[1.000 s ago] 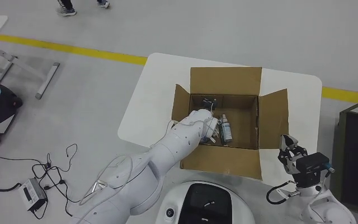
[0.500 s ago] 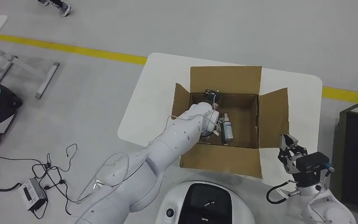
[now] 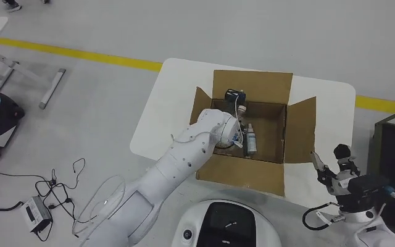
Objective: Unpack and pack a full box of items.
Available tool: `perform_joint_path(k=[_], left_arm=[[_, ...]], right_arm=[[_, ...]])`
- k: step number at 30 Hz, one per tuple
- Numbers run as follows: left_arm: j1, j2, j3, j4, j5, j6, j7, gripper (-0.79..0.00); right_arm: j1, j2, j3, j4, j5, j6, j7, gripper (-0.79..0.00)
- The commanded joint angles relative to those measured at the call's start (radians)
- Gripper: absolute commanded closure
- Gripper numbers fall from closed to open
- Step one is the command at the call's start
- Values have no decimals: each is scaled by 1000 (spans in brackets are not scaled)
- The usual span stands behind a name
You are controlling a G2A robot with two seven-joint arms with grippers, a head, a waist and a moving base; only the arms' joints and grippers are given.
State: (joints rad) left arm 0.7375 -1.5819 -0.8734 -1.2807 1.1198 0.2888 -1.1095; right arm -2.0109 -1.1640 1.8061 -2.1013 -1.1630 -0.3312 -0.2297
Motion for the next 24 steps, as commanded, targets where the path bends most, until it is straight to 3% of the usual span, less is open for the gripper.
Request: perform_joint_path(k=[1, 3, 7, 18, 24], left_arm=[[59, 20, -41, -137, 38, -18, -56, 0], [114, 31, -101, -238, -56, -54, -105, 0], [164, 53, -159, -351, -6, -99, -143, 0], [219, 81, -304, -544, -100, -154, -210, 0], [228, 100, -387, -641, -95, -167, -267, 0]], right_arm=[[-9, -1, 12, -3, 32, -5, 12, -785], [-15, -1, 23, -1, 56, -12, 26, -785], [-12, -2, 38, 36, 119, -26, 68, -785], [82, -1, -21, 164, 325, -124, 230, -785], [114, 0, -47, 169, 333, -153, 281, -785]])
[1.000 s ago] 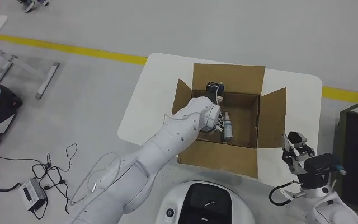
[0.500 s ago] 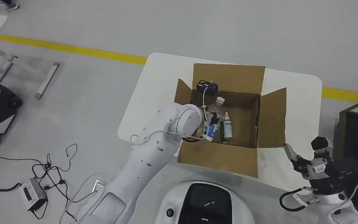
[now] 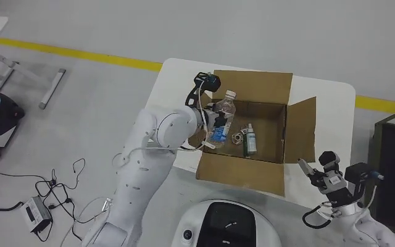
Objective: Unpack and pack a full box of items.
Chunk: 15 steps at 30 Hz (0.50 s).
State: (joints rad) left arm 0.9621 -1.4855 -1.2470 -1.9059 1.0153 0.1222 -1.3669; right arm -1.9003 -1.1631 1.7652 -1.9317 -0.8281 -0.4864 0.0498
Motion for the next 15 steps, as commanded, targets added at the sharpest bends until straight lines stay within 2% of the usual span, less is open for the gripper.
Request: perform_joint_path(k=[1, 5, 8, 9, 12, 13, 15], left_arm=[[7, 6, -28, -30, 10, 2, -17, 0], [29, 18, -85, -85, 40, 18, -41, 0], [53, 27, -123, -107, 67, 28, -53, 0], [62, 30, -134, -114, 79, 31, -55, 0], [94, 38, -178, -138, 91, 50, -61, 0], [105, 40, -195, -139, 95, 55, -63, 0], [122, 45, -221, -144, 105, 69, -65, 0]], right_arm=[[6, -1, -15, -1, -6, -2, 6, -785], [24, -2, -51, 17, -19, 6, 17, -785], [41, -4, -73, 45, -29, 24, 17, -674], [48, -5, -80, 50, -30, 28, 17, -597], [64, -6, -96, 76, -33, 40, 12, -496], [69, -7, -102, 83, -30, 41, 10, -391], [79, -8, -109, 94, -28, 42, 5, -360]])
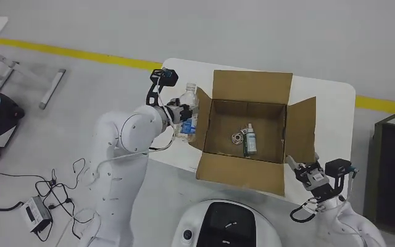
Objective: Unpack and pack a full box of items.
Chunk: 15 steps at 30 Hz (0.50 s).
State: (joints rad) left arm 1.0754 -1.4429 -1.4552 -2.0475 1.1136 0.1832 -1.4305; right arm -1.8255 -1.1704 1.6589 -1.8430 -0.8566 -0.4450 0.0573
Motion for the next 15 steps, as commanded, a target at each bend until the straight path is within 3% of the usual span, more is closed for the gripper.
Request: perform_joint_path(k=[1, 4, 6, 10, 15], left_arm=[[17, 4, -23, -5, 16, 21, -2, 0], [46, 10, -60, 3, 42, 51, 5, 0], [59, 13, -83, 28, 37, 62, 9, 0], [76, 21, -120, 102, 55, 68, 26, 0], [61, 29, -111, 219, 104, 55, 29, 0]], right_arm=[[8, -1, -8, 9, 1, 1, -5, -314], [16, -2, -18, 17, 8, 7, -14, -99], [18, -3, -22, 21, 11, 10, -17, -22], [19, -5, -22, 28, 30, 23, -38, 0], [5, -9, -13, 28, 79, 42, -83, 0]])
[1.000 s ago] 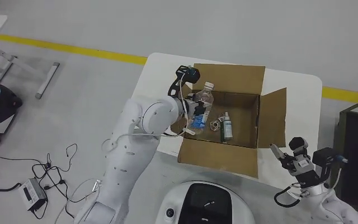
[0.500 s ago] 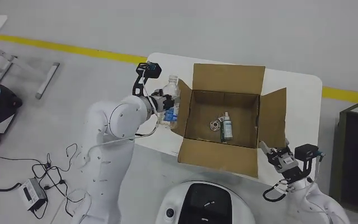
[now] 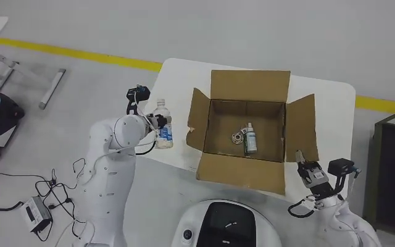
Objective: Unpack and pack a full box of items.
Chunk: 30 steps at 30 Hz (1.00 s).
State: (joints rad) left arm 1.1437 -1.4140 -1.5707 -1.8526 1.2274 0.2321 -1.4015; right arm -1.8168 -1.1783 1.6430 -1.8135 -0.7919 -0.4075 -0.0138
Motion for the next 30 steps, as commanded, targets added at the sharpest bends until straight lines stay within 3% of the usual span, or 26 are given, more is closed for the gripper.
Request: perform_joint_path(k=[1, 18, 30], left_arm=[[-13, 0, 11, 46, -18, 2, 3, 0], [-108, -7, 175, 322, -112, -55, 64, 0], [-135, -11, 243, 480, -133, -20, 101, 0]], right_arm=[[-9, -2, 7, -4, 23, 6, -22, 0], [-44, -12, 67, 60, 98, 55, -148, 0], [-43, -17, 107, 74, 150, 50, -172, 0]])
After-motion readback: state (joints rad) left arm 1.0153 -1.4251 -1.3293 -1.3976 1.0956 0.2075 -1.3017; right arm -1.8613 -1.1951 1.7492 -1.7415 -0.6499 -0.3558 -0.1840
